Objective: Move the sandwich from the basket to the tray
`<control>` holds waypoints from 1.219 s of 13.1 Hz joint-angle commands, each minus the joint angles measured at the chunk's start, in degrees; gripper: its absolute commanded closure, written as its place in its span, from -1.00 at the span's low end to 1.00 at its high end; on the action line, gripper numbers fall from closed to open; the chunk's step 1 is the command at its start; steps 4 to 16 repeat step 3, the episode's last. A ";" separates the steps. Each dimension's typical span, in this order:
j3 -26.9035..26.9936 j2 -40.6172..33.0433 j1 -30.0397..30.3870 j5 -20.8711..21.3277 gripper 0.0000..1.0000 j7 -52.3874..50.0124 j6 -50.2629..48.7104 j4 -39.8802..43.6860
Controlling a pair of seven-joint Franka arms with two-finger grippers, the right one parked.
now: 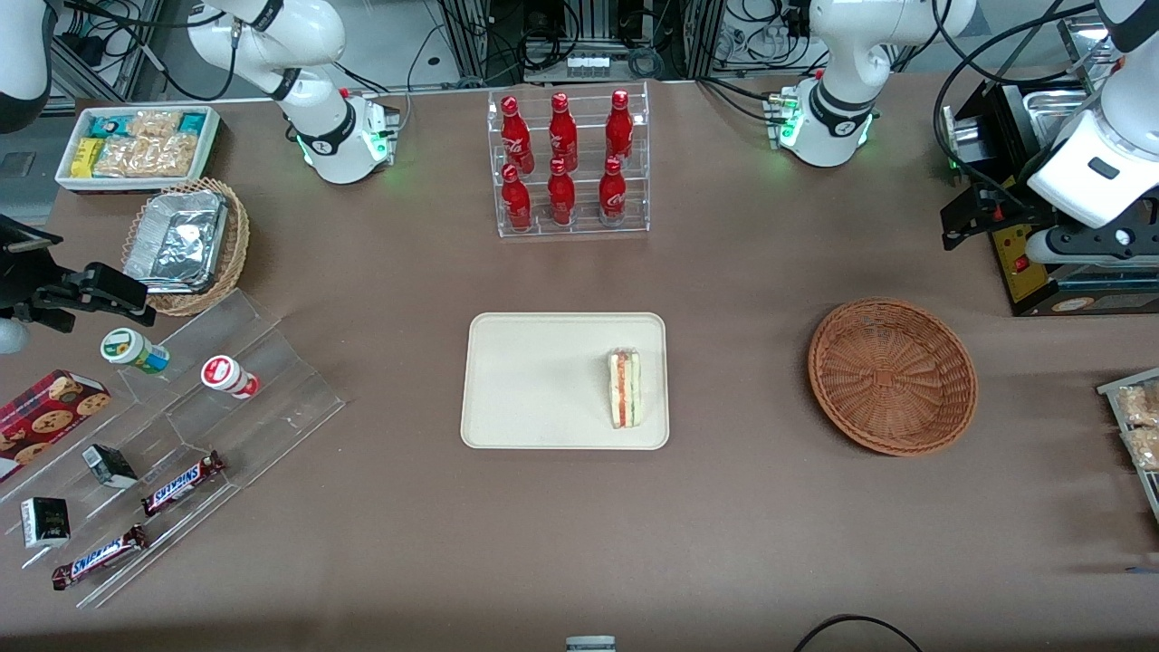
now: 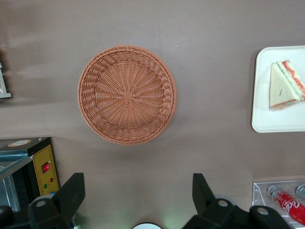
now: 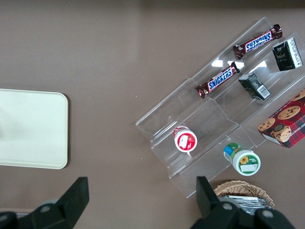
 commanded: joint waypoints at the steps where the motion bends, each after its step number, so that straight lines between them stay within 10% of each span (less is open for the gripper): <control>1: -0.18 -0.06 0.24 0.23 -1.00 1.05 -1.72 1.10; 16: -0.09 0.03 0.33 0.32 -1.00 1.05 -1.81 0.93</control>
